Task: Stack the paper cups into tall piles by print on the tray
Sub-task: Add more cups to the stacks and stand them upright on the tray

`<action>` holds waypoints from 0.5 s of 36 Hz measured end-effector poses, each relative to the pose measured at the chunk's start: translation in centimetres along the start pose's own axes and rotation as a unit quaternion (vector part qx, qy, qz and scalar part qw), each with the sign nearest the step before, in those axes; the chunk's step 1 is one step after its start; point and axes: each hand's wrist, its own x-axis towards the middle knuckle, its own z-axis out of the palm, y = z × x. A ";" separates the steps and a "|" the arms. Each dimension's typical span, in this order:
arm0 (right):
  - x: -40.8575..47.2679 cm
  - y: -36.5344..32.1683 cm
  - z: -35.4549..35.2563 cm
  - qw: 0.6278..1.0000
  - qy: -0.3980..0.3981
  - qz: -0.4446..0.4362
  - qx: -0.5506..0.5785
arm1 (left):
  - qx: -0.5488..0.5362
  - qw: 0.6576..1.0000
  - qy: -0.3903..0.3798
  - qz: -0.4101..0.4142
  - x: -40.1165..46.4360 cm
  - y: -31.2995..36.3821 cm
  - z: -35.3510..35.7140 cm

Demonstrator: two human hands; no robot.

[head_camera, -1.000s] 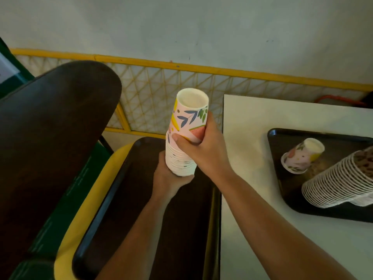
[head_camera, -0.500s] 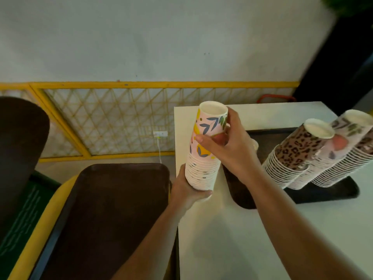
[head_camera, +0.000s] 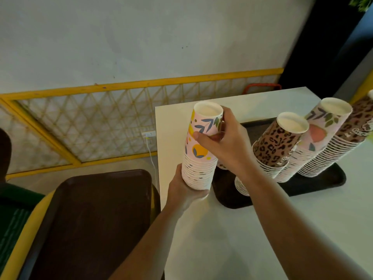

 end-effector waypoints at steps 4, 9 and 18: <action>0.3 -0.1 0.2 1.000 -0.007 -0.016 -0.004 | -0.010 1.000 0.007 -0.006 0.1 -0.1 -0.1; 0.4 -0.7 0.9 1.000 -0.011 -0.020 -0.013 | -0.014 1.000 0.001 -0.003 0.1 -0.3 -0.8; -0.9 -1.7 2.0 0.996 0.056 0.011 -0.065 | 0.009 0.999 -0.047 0.023 0.3 -0.7 -2.6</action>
